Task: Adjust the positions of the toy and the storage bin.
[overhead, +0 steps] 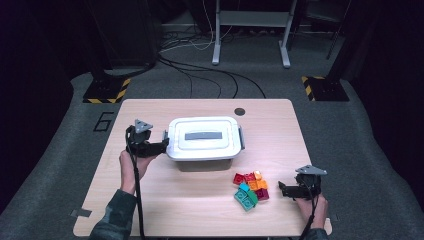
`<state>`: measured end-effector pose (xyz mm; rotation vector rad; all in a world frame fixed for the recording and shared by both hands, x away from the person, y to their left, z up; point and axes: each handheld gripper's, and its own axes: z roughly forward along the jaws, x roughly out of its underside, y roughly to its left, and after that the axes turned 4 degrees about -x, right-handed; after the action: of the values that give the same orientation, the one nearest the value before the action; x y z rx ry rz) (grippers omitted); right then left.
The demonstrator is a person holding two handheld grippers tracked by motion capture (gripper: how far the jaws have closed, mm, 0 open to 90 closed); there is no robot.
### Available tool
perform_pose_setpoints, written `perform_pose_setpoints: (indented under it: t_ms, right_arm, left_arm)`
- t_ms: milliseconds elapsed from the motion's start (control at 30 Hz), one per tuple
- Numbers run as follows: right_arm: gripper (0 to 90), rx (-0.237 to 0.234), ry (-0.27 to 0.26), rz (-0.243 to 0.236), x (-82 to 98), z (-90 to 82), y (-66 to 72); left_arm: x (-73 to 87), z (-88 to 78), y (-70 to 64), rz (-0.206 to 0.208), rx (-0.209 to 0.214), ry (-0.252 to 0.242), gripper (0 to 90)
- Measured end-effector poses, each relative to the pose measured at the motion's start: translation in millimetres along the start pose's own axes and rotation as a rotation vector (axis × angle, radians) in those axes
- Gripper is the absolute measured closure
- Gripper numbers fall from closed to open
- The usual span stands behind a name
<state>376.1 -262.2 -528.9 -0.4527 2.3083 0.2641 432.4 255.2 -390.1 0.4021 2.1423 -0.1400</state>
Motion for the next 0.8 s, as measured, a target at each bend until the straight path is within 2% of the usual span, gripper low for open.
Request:
perform_pose_setpoints:
  t_ms: [33, 67, 100, 133, 167, 200, 233, 300, 333, 367, 400, 467, 500, 533, 567, 633, 667, 700, 733, 767, 800]
  right_arm:
    - [0.4, 0.000, 0.000, -0.001, 0.0, 0.0, 0.0]
    - [0.4, 0.000, 0.000, -0.001, 0.0, 0.0, 0.0]
    - [0.4, 0.000, 0.000, 0.000, 0.0, 0.0, 0.0]
    - [0.4, 0.000, 0.000, 0.000, 0.0, 0.0, 0.0]
    - [0.4, 0.000, 0.000, 0.000, 0.0, 0.0, 0.0]
    - [0.4, 0.000, 0.000, 0.000, 0.0, 0.0, 0.0]
    - [0.4, 0.000, 0.000, 0.000, 0.0, 0.0, 0.0]
    - [0.4, 0.000, 0.000, 0.000, 0.0, 0.0, -0.1]
    - [0.4, 0.000, 0.000, 0.000, 0.0, 0.0, -0.1]
    - [0.4, 0.000, 0.001, -0.005, 0.1, -0.1, -0.4]
    - [0.4, 0.000, 0.001, -0.005, 0.1, -0.1, -0.4]
    - [0.4, 0.000, 0.000, 0.000, 0.0, 0.0, -0.1]
    - [0.4, 0.000, 0.001, -0.002, 0.1, -0.1, -0.2]
    - [0.4, 0.000, 0.001, -0.002, 0.1, -0.1, -0.2]
    - [0.4, 0.000, 0.000, 0.000, 0.0, 0.0, 0.0]
    - [0.4, 0.000, 0.000, -0.002, 0.1, -0.1, -0.1]
    - [0.4, 0.001, 0.001, -0.004, 0.1, -0.1, -0.4]
    - [0.4, 0.001, 0.001, -0.004, 0.1, -0.1, -0.4]
    - [0.5, 0.000, 0.002, -0.006, 0.1, -0.2, -0.5]
    - [0.5, 0.000, 0.002, -0.006, 0.2, -0.2, -0.5]
    - [0.5, 0.000, 0.002, -0.006, 0.2, -0.2, -0.5]
  left_arm:
    - [-7.4, 0.6, -4.1, 0.033, 0.031, 0.006, 12.0]
    - [-7.4, 0.6, -4.1, 0.033, 0.031, 0.006, 7.7]
    - [-11.8, 3.0, -8.3, 0.058, 0.054, 0.008, 7.7]
    - [-14.1, 4.8, -11.6, 0.065, 0.061, 0.004, 4.6]
    - [-20.1, 10.2, -19.9, 0.100, 0.107, 0.012, 1.3]
    - [-20.1, 10.2, -19.9, 0.100, 0.107, 0.012, 0.2]
    - [-22.6, 14.0, -24.4, 0.109, 0.115, 0.013, 0.2]
    - [-29.0, 25.7, -37.1, 0.149, 0.170, 0.041, 0.0]
    - [-29.0, 25.7, -37.1, 0.149, 0.170, 0.041, 0.0]
    - [-32.0, 34.1, -45.7, 0.176, 0.199, 0.054, 0.0]
    - [-32.0, 34.1, -45.7, 0.176, 0.199, 0.054, 0.0]
    - [-36.0, 42.2, -54.5, 0.210, 0.213, 0.082, 0.4]
    - [-38.8, 48.1, -61.7, 0.217, 0.222, 0.083, 1.8]
    - [-38.8, 48.1, -61.7, 0.217, 0.222, 0.083, 4.4]
    - [-41.2, 51.4, -65.8, 0.240, 0.240, 0.085, 4.4]
    - [-43.2, 56.2, -69.6, 0.267, 0.247, 0.092, 15.2]
    - [-44.0, 58.5, -71.0, 0.266, 0.259, 0.094, 21.0]
    - [-44.7, 59.9, -71.2, 0.261, 0.272, 0.089, 21.0]
    - [-46.0, 60.8, -71.0, 0.261, 0.293, 0.087, 26.3]
    - [-47.0, 63.4, -72.7, 0.271, 0.278, 0.095, 37.7]
    - [-47.0, 63.4, -72.7, 0.271, 0.278, 0.095, 40.9]
